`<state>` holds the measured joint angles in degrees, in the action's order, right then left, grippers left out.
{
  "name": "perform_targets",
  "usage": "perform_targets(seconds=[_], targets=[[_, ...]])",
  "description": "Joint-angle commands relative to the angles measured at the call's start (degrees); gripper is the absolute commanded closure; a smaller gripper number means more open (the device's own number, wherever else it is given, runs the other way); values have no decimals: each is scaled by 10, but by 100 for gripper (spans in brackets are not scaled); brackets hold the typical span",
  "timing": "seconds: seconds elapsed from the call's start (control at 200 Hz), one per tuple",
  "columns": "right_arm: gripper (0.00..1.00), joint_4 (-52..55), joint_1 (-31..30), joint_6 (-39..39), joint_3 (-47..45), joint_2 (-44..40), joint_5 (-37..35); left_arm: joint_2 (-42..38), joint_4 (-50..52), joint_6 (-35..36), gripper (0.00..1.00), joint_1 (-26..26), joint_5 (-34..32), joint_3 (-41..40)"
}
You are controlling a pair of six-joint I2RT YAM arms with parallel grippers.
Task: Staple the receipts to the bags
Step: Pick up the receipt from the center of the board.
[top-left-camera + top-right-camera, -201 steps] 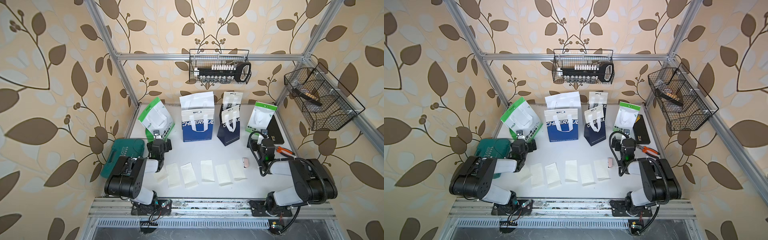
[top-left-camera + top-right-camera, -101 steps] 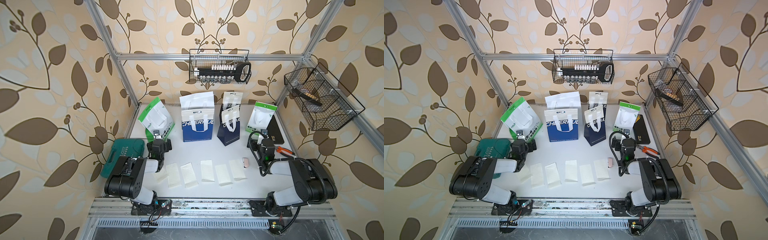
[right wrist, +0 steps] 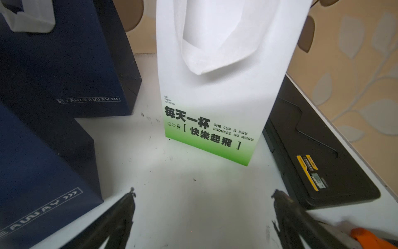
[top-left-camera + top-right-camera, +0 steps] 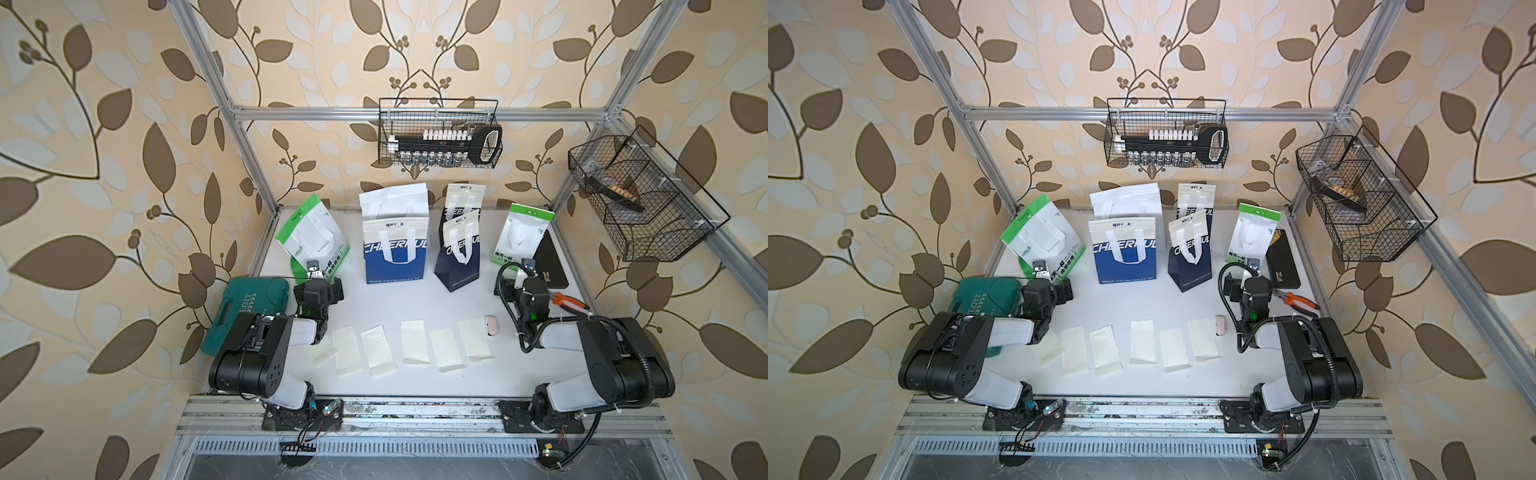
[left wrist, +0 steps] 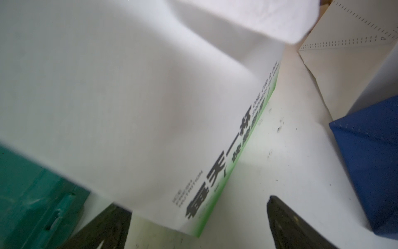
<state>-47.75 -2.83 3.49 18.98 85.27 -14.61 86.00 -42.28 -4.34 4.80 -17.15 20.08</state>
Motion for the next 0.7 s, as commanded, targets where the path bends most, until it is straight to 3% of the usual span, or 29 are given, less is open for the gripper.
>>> perform_targets(seconds=[0.0,0.49,0.575,0.695], targets=[[0,-10,3,-5,13,9,-7,-4,-26,13,1,-2,-18,7],[0,-5,7,9,1,-17,-25,-40,3,15,1,-9,-8,12],[0,-26,6,11,-14,-26,-25,-96,113,-14,1,-12,-50,49],[0,-31,6,9,-13,-23,-25,-134,214,-19,1,-16,-33,106]])
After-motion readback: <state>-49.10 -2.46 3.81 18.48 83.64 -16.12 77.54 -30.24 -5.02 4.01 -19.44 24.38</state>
